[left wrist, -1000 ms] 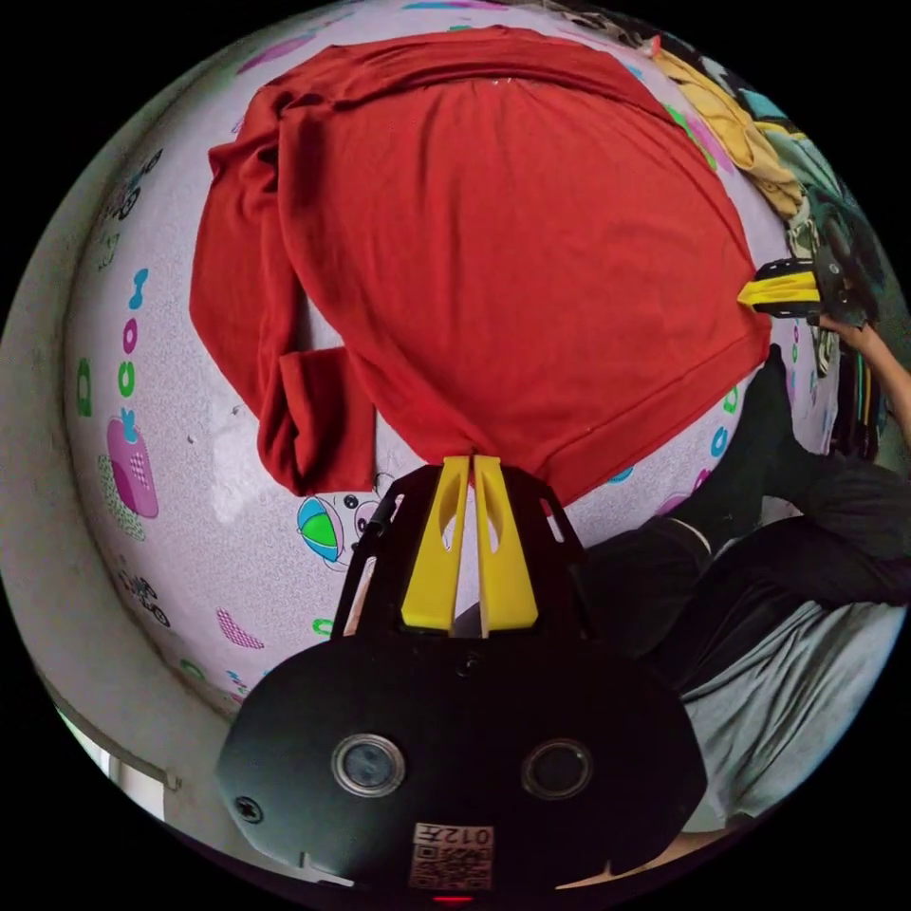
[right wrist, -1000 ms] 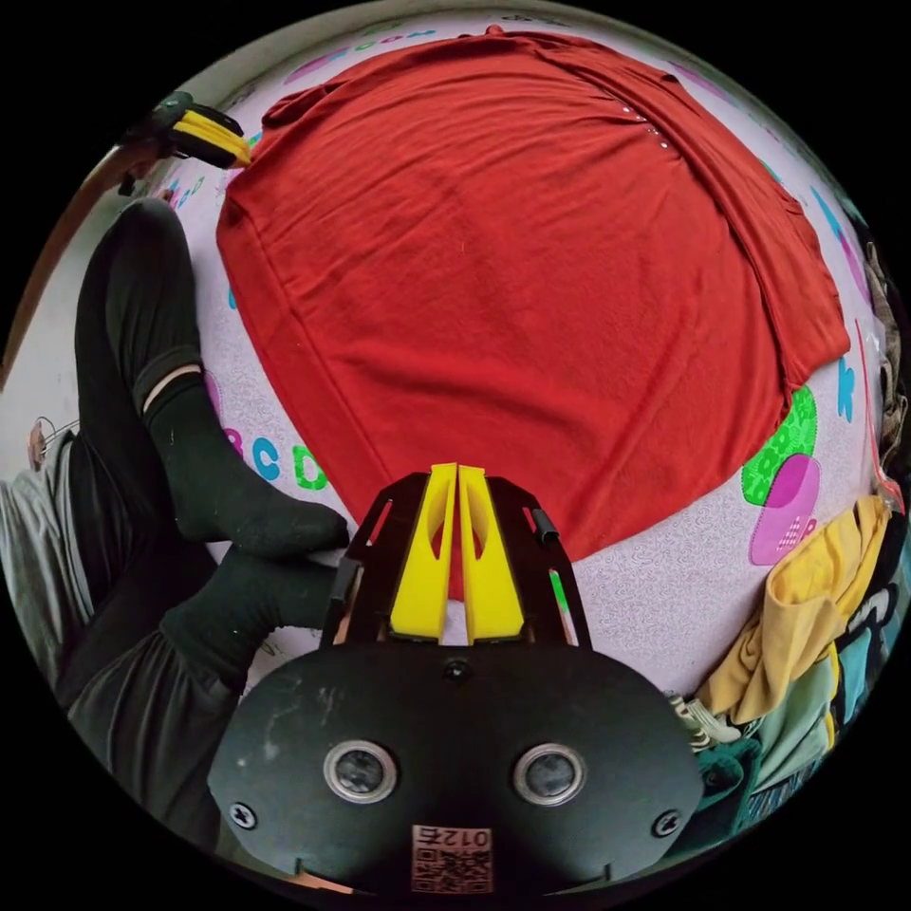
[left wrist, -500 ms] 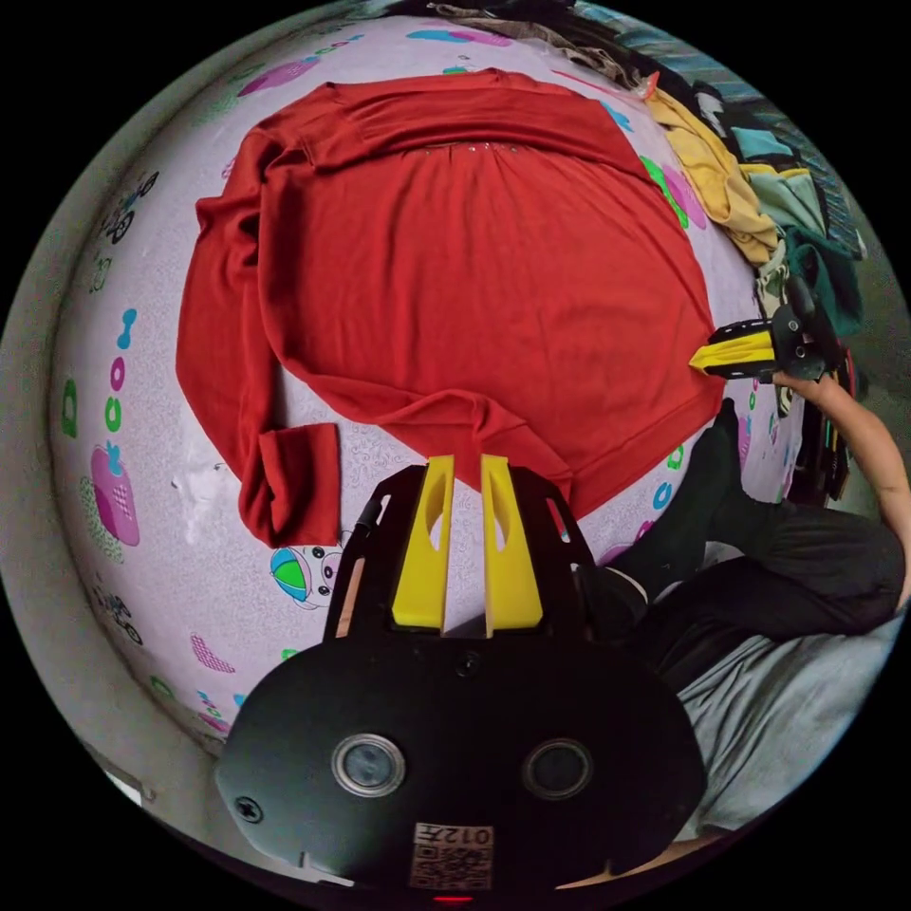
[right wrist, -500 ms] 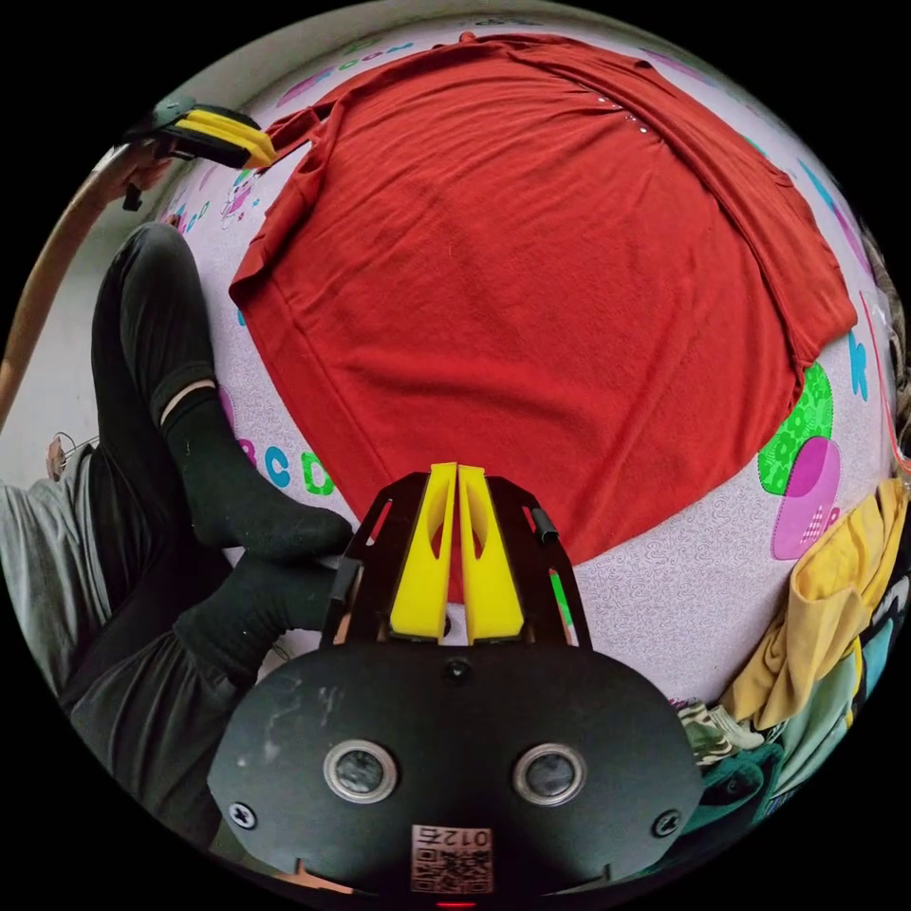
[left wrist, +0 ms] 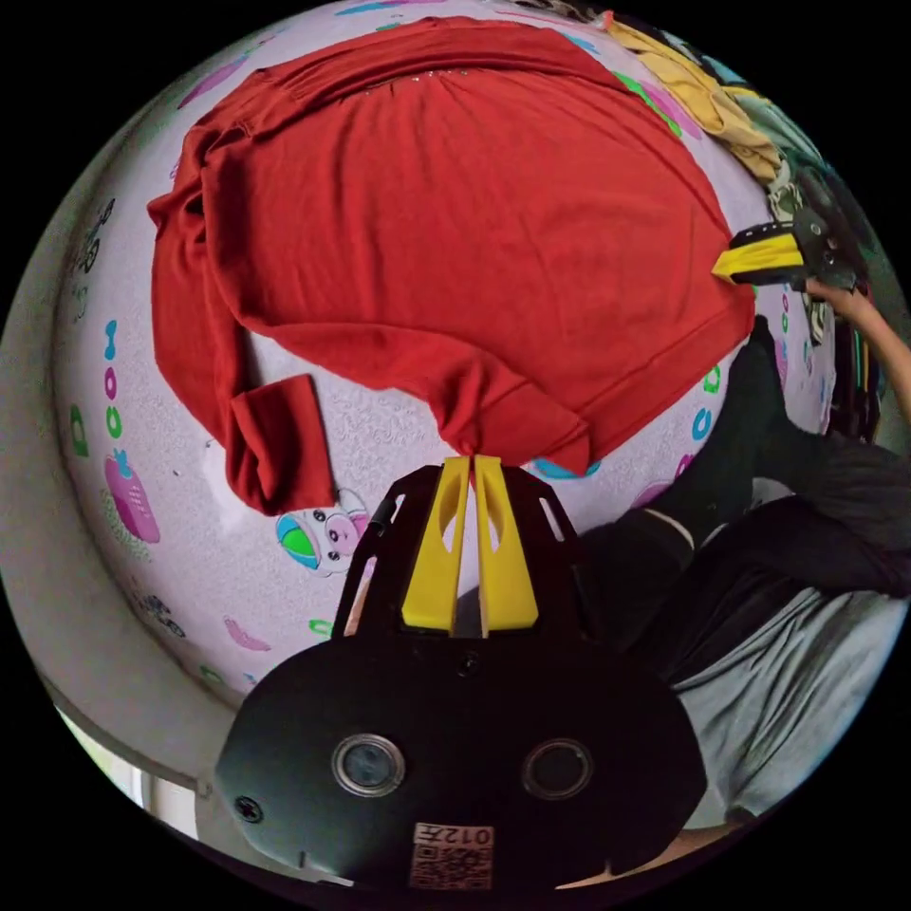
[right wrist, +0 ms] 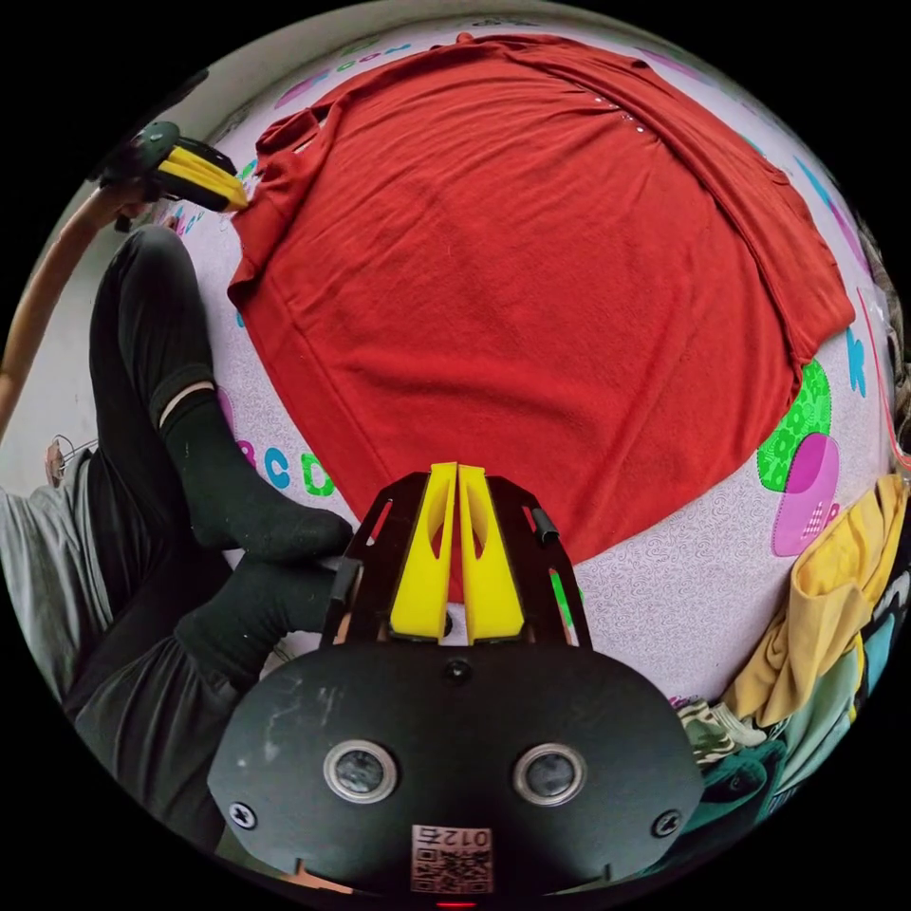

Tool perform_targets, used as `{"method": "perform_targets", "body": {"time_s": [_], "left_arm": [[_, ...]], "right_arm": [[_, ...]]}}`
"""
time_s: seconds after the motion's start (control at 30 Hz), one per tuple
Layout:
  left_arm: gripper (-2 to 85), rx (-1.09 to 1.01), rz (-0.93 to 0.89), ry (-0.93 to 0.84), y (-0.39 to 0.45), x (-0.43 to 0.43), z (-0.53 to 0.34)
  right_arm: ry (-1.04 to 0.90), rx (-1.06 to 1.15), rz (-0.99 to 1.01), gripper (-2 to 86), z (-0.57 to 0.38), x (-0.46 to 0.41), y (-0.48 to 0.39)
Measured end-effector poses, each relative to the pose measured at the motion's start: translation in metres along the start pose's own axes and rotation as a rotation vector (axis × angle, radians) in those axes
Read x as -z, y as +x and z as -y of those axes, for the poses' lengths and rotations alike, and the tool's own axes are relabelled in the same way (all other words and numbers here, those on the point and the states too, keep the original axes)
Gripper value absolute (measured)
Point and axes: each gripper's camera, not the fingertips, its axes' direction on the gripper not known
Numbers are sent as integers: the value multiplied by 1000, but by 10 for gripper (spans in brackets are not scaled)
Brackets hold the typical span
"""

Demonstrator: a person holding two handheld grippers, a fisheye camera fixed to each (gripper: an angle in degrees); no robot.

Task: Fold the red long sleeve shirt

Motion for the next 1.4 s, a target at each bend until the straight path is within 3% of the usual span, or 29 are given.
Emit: {"method": "perform_targets", "body": {"time_s": [0.33,0.5,0.6,0.77,0.9,1.1,1.4], "left_arm": [[-1,80,-54,-262,-34,-66,-15],[0,33,-19,-310,-24,-65,-9],[2,51,-24,-274,-27,-59,-21],[3,133,-3,-137,-39,-29,-62],[3,50,-67,6,-22,-10,-70],[1,-32,-3,-114,0,-47,-48],[-1,-47,-7,-116,9,-52,-70]], "right_arm": [[-10,-18,7,-8,14,7,0],[-17,-13,5,-8,7,20,4],[16,-81,82,-8,-10,35,25],[-100,-29,133,-8,-27,26,26],[-162,19,160,-9,-26,18,16],[-225,38,100,-9,-18,6,8],[-308,119,20,-9,-27,-1,-3]]}}
